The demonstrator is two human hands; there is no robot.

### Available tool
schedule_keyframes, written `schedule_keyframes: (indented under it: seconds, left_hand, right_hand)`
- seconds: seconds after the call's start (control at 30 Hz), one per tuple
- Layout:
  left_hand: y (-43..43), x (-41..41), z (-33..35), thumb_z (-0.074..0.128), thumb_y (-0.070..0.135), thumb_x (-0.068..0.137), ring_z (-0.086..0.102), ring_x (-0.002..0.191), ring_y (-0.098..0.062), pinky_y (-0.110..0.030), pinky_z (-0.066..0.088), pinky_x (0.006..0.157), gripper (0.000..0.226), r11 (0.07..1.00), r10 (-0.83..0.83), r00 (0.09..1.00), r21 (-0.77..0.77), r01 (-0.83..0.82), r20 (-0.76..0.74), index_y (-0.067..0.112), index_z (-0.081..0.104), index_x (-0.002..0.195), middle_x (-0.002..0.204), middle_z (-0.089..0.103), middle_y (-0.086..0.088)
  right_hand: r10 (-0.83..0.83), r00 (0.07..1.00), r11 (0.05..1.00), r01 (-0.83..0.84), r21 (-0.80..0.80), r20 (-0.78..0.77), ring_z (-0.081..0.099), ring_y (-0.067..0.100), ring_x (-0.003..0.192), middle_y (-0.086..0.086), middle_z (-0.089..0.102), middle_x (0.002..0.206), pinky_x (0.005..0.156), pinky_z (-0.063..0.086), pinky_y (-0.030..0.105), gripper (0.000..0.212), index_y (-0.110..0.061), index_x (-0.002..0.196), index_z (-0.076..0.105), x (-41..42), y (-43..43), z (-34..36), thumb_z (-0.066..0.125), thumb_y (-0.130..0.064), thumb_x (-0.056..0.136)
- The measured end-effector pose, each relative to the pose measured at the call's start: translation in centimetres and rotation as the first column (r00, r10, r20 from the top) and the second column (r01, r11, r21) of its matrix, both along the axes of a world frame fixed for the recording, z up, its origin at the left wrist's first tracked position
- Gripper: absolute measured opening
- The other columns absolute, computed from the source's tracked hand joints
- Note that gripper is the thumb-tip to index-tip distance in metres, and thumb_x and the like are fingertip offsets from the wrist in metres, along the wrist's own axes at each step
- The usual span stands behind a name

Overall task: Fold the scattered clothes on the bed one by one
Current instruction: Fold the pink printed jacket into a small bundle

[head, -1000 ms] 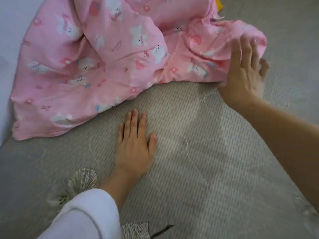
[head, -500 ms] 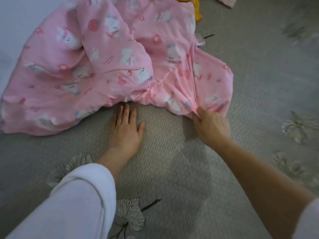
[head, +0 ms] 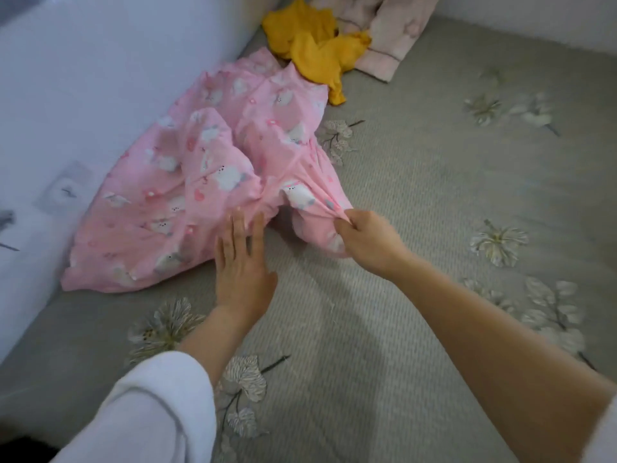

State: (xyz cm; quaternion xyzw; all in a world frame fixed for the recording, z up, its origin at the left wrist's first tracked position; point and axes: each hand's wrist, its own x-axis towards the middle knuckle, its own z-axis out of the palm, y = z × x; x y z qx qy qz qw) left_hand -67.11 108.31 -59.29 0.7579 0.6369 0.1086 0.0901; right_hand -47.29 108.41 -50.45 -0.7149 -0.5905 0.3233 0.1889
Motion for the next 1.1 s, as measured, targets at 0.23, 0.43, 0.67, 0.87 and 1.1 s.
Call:
schedule_keyframes:
  seconds: [0.23, 0.43, 0.67, 0.87, 1.1]
  left_hand:
    - [4.5, 1.2, 5.2, 0.046, 0.021, 0.095, -0.016, 0.145, -0.034, -0.061, 0.006, 0.112, 0.056, 0.986, -0.027, 1.0, -0.163, 0.025, -0.015, 0.038, 0.03, 0.146, 0.161, 0.003, 0.001]
    - [-1.2, 0.7, 4.3, 0.04, 0.012, 0.084, 0.026, 0.143, -0.024, -0.038, 0.033, 0.108, 0.057, 0.872, -0.181, 0.97, -0.431, 0.234, 0.16, 0.05, 0.051, 0.126, 0.15, 0.039, -0.008]
    - [-10.1, 3.6, 6.7, 0.052, 0.022, 0.091, 0.053, 0.11, 0.006, 0.005, 0.033, 0.081, 0.039, 0.527, -0.277, 0.831, -0.648, 0.551, 0.482, 0.044, 0.06, 0.122, 0.121, 0.058, 0.027]
    - [-12.0, 4.8, 6.1, 0.05, 0.01, 0.074, 0.055, 0.099, -0.004, -0.007, 0.039, 0.082, 0.06, 0.19, -0.412, 0.797, -0.813, 0.55, 0.442, 0.026, 0.056, 0.131, 0.106, 0.059, 0.019]
    - [-11.3, 12.2, 4.8, 0.056, 0.03, 0.091, 0.054, 0.112, -0.034, -0.034, 0.041, 0.089, 0.058, 0.828, 0.021, 0.962, -0.544, 0.136, 0.274, 0.01, 0.031, 0.139, 0.126, 0.053, -0.014]
  right_hand:
    - [0.221, 0.966, 0.972, -0.23, -0.055, -0.131, 0.034, 0.008, 0.05, -0.008, 0.04, 0.056, 0.05, 0.028, 0.024, 0.037, -0.017, 0.06, 0.039, 0.1, -6.5, 1.2, 0.048, -0.019, 0.096]
    - [-0.185, 0.849, 0.924, -0.021, -0.382, -0.495, 0.039, 0.013, 0.055, 0.003, 0.042, 0.061, 0.055, 0.029, 0.028, 0.022, -0.011, 0.071, 0.059, 5.2, -10.2, 0.4, 0.066, -0.025, 0.086]
    - [-0.571, 0.761, 0.747, 0.326, -0.579, -0.309, 0.052, 0.02, 0.094, -0.005, 0.056, 0.094, 0.08, 0.041, 0.035, 0.023, -0.029, 0.08, 0.055, 7.6, -14.8, -1.9, 0.051, -0.049, 0.091]
    - [-0.717, 0.606, 0.6, 0.285, -0.748, -0.344, 0.059, 0.019, 0.073, 0.007, 0.066, 0.09, 0.065, 0.049, 0.028, 0.04, -0.012, 0.101, 0.064, 6.0, -19.2, -7.3, 0.073, -0.042, 0.077]
    - [-0.67, 0.741, 0.569, 0.543, -0.618, 0.034, 0.037, 0.031, 0.131, 0.01, 0.039, 0.138, 0.11, 0.029, 0.039, 0.057, -0.014, 0.13, 0.054, 4.8, -23.8, -10.3, 0.064, -0.045, 0.083]
